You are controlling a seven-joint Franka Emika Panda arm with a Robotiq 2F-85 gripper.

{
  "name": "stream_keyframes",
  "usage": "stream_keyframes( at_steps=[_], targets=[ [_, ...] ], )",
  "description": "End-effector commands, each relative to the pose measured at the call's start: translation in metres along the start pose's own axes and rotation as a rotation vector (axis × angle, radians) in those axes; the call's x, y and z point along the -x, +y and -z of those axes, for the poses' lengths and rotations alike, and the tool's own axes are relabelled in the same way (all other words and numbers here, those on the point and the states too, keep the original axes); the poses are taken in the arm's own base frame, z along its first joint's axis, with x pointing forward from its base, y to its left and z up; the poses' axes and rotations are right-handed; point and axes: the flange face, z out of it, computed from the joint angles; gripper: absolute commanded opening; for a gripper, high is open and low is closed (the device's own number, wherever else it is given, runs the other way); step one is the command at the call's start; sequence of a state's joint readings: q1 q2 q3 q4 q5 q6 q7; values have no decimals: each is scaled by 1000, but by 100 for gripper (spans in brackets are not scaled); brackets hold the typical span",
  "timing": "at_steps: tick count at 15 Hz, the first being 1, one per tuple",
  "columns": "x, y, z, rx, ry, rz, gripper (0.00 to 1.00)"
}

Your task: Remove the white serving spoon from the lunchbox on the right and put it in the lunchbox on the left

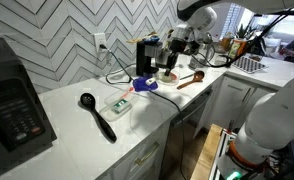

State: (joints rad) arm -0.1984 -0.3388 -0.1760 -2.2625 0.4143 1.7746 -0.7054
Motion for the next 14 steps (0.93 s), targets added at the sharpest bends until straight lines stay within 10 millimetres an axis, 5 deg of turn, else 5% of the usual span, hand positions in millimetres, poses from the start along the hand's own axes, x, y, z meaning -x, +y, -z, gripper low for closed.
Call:
stream_keyframes(
  at_steps=[1,6,9,14],
  targets=[
    [-3,-12,-15,22,7,4,1],
    [-42,-85,-84,108,29,109,1],
    [-75,-124,-102,136,88,102,1],
    [-101,-120,-120,172,84,52,1]
  ],
)
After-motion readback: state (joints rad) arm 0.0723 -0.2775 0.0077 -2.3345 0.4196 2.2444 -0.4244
